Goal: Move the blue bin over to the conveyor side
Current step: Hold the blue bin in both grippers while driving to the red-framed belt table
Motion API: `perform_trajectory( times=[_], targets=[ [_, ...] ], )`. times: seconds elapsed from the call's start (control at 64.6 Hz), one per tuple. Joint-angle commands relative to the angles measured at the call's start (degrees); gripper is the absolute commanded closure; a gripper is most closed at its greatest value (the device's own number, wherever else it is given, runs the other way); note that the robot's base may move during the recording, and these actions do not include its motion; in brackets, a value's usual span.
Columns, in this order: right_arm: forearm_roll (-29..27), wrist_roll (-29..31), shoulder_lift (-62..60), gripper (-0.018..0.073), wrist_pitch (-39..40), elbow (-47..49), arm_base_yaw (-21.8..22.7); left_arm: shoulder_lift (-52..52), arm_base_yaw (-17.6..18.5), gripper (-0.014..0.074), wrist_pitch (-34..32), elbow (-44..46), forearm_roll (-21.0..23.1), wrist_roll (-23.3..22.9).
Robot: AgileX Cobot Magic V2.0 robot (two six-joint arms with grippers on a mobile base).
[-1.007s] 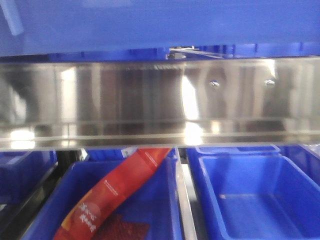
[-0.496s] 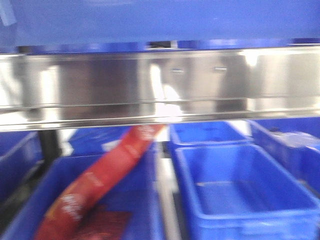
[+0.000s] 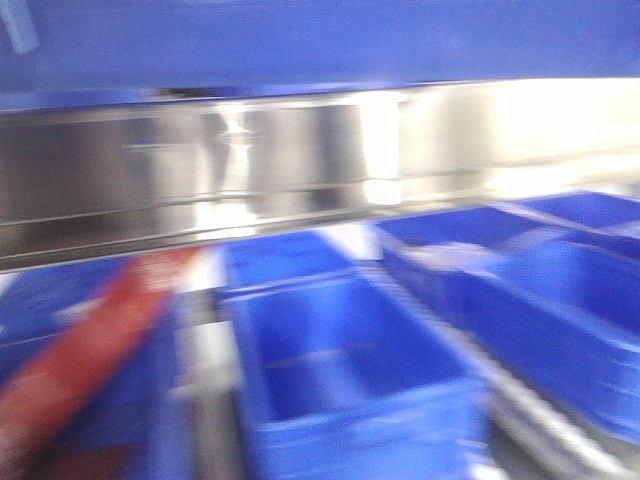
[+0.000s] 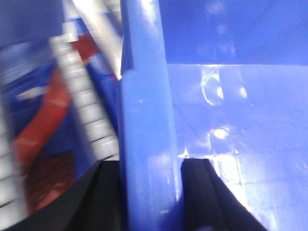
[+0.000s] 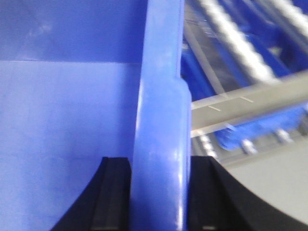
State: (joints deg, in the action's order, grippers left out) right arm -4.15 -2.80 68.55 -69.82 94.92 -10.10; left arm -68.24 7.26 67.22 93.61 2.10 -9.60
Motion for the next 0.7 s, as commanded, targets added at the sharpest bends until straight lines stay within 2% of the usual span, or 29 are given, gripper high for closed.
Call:
perform_trajectory(
  times=[0.0,0.682],
  targets=[
    [0.2,0.7,-1.2,0.0639,5.9,0.9,0.1,1.1,0.5,0.0615,-5.3,0.9,1.4,0.9],
    [0.1,0.7,-1.2,0.0639,5.9,0.9,0.1,1.1,0.5,0.0615,-10.4,0.9,1.1,0.9]
  ],
)
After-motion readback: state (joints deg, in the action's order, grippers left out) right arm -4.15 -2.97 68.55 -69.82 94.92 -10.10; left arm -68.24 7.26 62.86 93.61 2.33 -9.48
